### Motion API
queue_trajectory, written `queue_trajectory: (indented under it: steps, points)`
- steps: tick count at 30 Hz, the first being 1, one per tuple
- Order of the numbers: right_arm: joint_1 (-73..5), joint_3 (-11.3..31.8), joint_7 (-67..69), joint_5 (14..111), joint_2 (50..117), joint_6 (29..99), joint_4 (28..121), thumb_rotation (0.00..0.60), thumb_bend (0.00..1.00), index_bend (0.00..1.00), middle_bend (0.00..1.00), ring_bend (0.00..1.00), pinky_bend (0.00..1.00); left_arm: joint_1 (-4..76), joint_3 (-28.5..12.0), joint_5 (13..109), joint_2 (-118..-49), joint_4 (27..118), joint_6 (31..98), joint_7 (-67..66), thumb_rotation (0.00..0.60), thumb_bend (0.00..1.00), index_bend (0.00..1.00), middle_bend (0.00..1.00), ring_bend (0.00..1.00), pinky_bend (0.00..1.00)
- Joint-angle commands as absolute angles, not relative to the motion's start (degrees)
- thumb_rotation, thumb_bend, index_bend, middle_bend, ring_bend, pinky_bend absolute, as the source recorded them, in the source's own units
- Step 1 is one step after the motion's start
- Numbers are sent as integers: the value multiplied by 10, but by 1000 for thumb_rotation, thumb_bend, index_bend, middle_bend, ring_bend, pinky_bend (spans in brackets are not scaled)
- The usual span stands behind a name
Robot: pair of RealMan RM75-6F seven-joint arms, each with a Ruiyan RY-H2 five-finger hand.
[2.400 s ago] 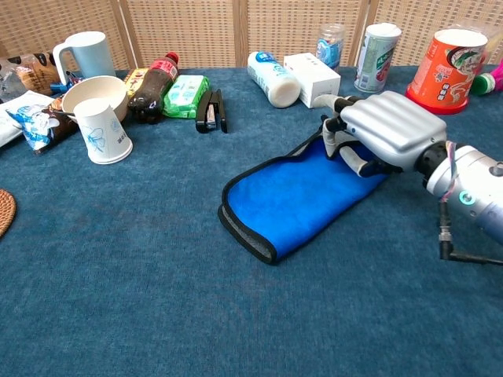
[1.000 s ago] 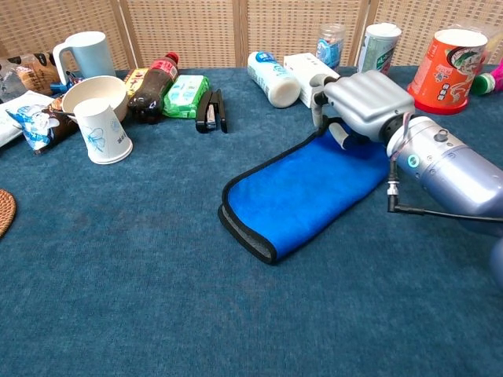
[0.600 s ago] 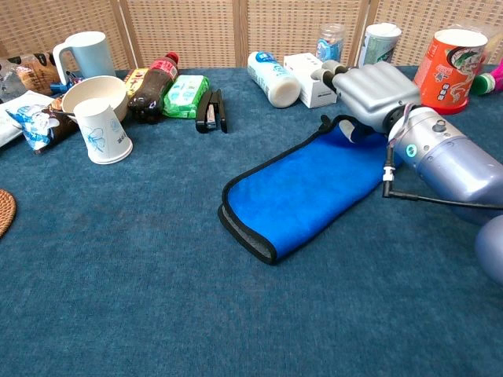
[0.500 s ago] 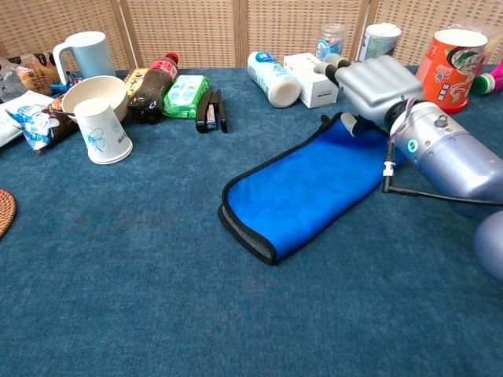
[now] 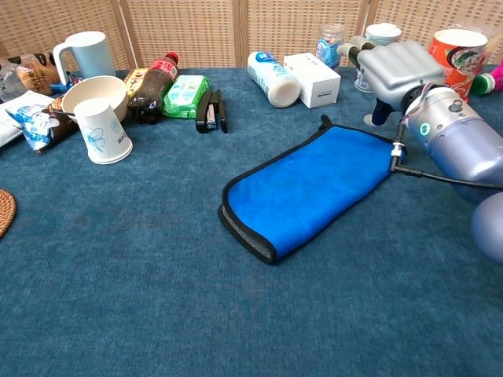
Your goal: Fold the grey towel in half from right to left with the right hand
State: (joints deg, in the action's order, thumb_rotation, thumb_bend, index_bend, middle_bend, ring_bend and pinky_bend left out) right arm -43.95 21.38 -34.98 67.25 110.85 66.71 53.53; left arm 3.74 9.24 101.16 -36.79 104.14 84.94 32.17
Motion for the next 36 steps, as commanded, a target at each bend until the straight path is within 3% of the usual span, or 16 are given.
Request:
queue_trajectory:
  steps: [1, 17, 19, 20, 22, 24, 26, 30, 36]
  points:
    - [-432, 200, -330, 685, 1094, 668, 558, 600, 86, 1, 25, 217, 396, 38, 93, 1012, -368, 1041, 849, 322, 600, 313, 54, 0, 0, 55]
    - [-376, 108, -196, 809, 959, 709, 708, 600, 0, 32, 55, 217, 392, 40, 92, 1011, -371, 1048, 843, 307, 600, 312, 54, 0, 0, 56]
    - [-368, 92, -176, 859, 925, 747, 711, 600, 0, 33, 53, 204, 386, 38, 89, 1004, -373, 1049, 847, 302, 600, 313, 54, 0, 0, 56]
    - [-358, 72, -154, 931, 890, 814, 700, 595, 0, 30, 46, 179, 377, 34, 86, 992, -374, 1051, 851, 292, 600, 313, 54, 0, 0, 56]
    - [-341, 45, -96, 990, 857, 877, 680, 518, 0, 14, 22, 99, 335, 29, 81, 978, -379, 1057, 857, 275, 600, 312, 52, 0, 0, 55]
    - [-318, 33, -62, 1002, 832, 910, 687, 377, 0, 0, 1, 15, 248, 23, 77, 966, -384, 1061, 862, 260, 600, 312, 48, 0, 0, 52]
    - [-289, 27, -48, 996, 806, 940, 721, 319, 0, 0, 0, 0, 192, 17, 74, 953, -388, 1064, 867, 245, 600, 311, 44, 0, 0, 49]
    - [-239, 20, -37, 970, 755, 969, 793, 295, 0, 0, 0, 0, 170, 5, 71, 936, -394, 1067, 878, 225, 600, 303, 44, 0, 0, 40]
    - [-188, 10, -26, 944, 696, 985, 851, 283, 0, 0, 0, 0, 155, -18, 67, 926, -410, 1062, 907, 191, 600, 177, 15, 0, 0, 10]
